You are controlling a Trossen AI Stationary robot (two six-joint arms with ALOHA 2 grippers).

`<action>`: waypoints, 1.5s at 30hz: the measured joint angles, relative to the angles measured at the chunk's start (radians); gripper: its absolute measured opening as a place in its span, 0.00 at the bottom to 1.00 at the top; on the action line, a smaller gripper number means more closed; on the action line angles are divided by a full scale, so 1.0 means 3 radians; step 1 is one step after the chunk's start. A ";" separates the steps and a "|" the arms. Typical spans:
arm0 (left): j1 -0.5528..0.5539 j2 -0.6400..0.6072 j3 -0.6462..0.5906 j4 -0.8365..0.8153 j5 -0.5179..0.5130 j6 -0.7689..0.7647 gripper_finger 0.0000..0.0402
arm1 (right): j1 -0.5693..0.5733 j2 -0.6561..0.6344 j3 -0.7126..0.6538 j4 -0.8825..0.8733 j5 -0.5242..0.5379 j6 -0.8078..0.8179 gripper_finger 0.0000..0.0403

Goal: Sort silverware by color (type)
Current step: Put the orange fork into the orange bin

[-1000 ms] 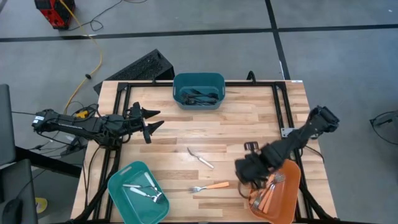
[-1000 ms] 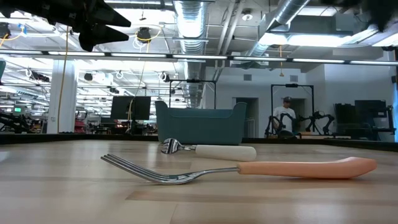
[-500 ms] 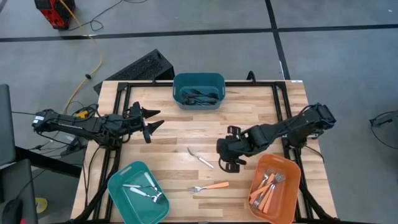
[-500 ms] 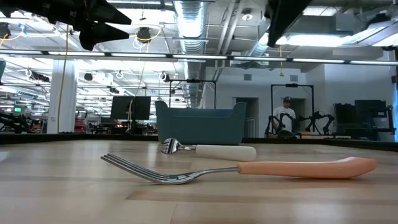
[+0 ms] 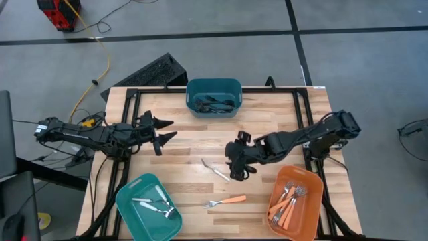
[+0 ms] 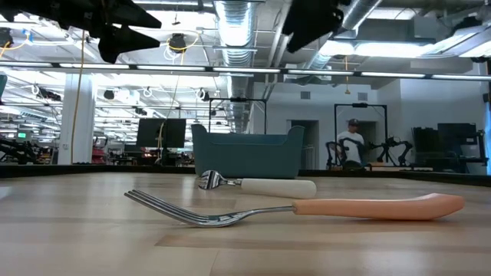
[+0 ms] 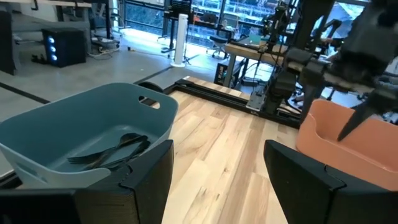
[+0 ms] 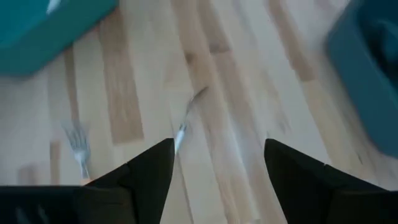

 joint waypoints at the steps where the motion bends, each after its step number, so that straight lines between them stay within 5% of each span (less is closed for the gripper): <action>1: 0.0000 0.0000 0.0000 -0.0004 0.0012 0.0001 0.58 | 0.0028 0.0003 -0.0043 0.0028 -0.0076 -0.0121 0.68; 7: 0.0000 0.0000 0.0000 -0.0005 0.0016 0.0001 0.58 | 0.0267 0.0005 -0.0314 0.0341 -0.0462 -0.0314 0.68; 28: 0.0000 -0.0001 0.0000 0.0016 0.0015 -0.0167 0.58 | 0.0393 0.0279 -0.0419 0.1240 -0.0689 -0.1086 0.68; 39: 0.0000 0.0001 0.0000 -0.0002 0.0014 -0.0305 0.58 | 0.0221 0.0327 -0.0319 0.1296 -0.0380 -0.1116 0.68; 45: 0.0000 0.0001 0.0000 -0.0007 0.0014 -0.0296 0.58 | 0.0026 0.0328 -0.0321 0.1249 -0.0076 -0.0443 0.68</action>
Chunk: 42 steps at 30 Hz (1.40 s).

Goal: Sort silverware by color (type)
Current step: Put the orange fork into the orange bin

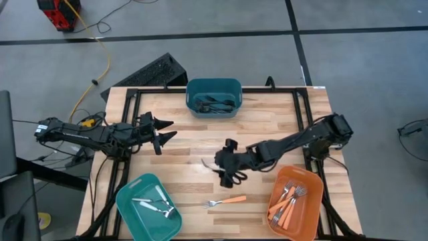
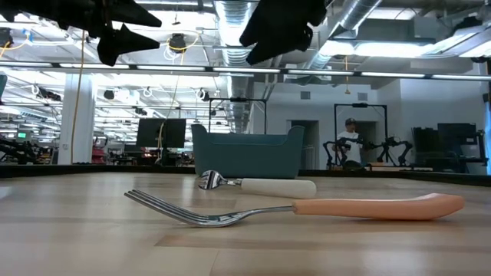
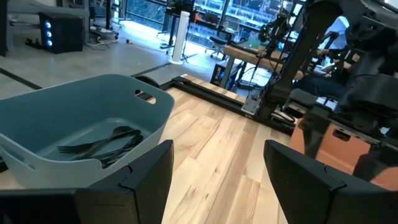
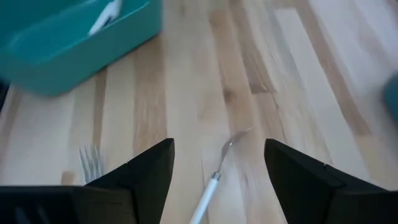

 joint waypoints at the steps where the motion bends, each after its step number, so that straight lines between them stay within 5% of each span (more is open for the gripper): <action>1: 0.0000 0.0000 0.0000 -0.0006 0.0001 0.0001 0.58 | -0.0018 0.0000 0.0000 -0.0005 -0.0001 0.0118 0.68; 8: 0.0000 0.0000 0.0000 -0.0085 0.0001 0.0035 0.58 | -0.0067 0.0099 -0.0031 0.0015 0.0007 0.0228 0.68; 17: 0.0001 0.0024 0.0000 -0.0088 -0.0001 0.0026 0.58 | 0.0336 0.0606 -0.0037 0.0188 -0.0195 -0.0550 0.68; 42: 0.0001 0.0066 0.0001 -0.0075 -0.0086 -0.0224 0.58 | 0.0642 0.1039 -0.0033 0.0453 -0.0367 -0.0558 0.68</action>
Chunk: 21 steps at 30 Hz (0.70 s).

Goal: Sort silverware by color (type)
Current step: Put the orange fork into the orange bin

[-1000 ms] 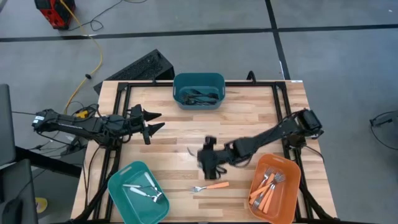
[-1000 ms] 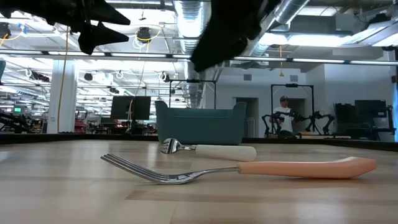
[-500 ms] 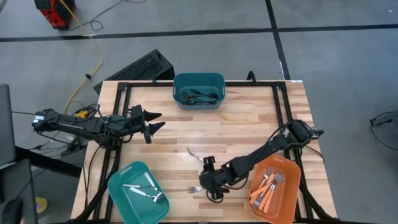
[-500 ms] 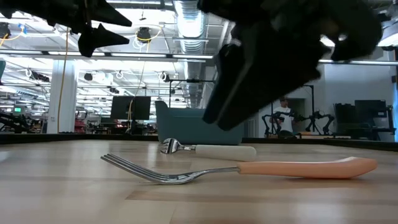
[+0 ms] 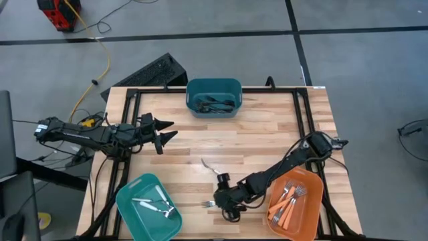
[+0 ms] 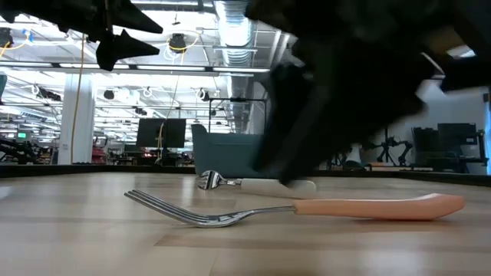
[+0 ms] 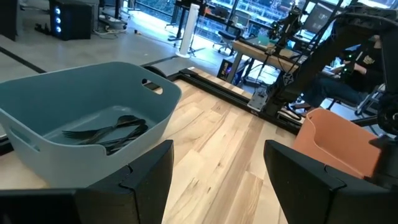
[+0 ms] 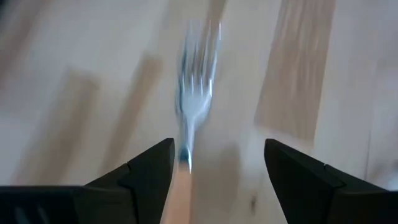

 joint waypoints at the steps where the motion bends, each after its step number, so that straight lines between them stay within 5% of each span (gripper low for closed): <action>1: 0.0000 0.0000 0.0000 -0.0002 0.0001 0.0000 0.58 | 0.0000 0.0044 0.0021 0.0104 -0.0013 0.0004 0.68; 14: 0.0000 -0.0001 0.0000 -0.0009 -0.0003 -0.0018 0.58 | 0.0054 0.0189 0.0012 0.0148 -0.0149 0.0287 0.68; 21: -0.0001 -0.0001 0.0000 -0.0010 -0.0002 -0.0027 0.58 | 0.0023 0.0184 0.0022 -0.0148 -0.0138 0.0548 0.55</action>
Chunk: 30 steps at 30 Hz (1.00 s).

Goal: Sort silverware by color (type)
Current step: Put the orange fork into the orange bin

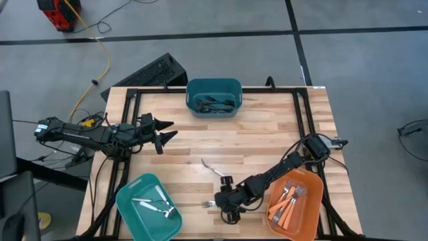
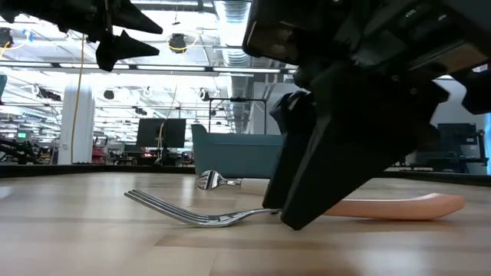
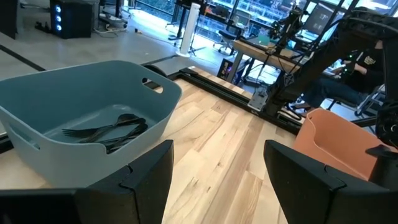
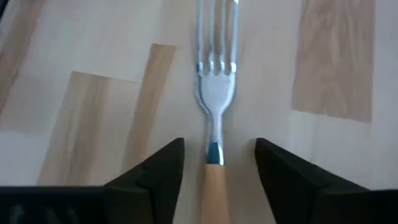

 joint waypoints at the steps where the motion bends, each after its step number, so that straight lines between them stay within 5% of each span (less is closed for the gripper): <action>1: 0.0001 0.0000 0.0000 0.0001 0.0001 -0.0001 0.58 | -0.0009 -0.0003 0.0004 -0.0040 0.0024 0.0027 0.52; 14: 0.0001 0.0000 0.0000 0.0000 0.0002 -0.0024 0.58 | -0.0033 -0.0008 -0.0001 -0.0193 0.0084 0.0066 0.17; 30: 0.0001 0.0001 0.0000 0.0010 0.0004 -0.0059 0.58 | -0.0014 -0.0190 -0.0032 -0.0223 0.0227 0.0050 0.15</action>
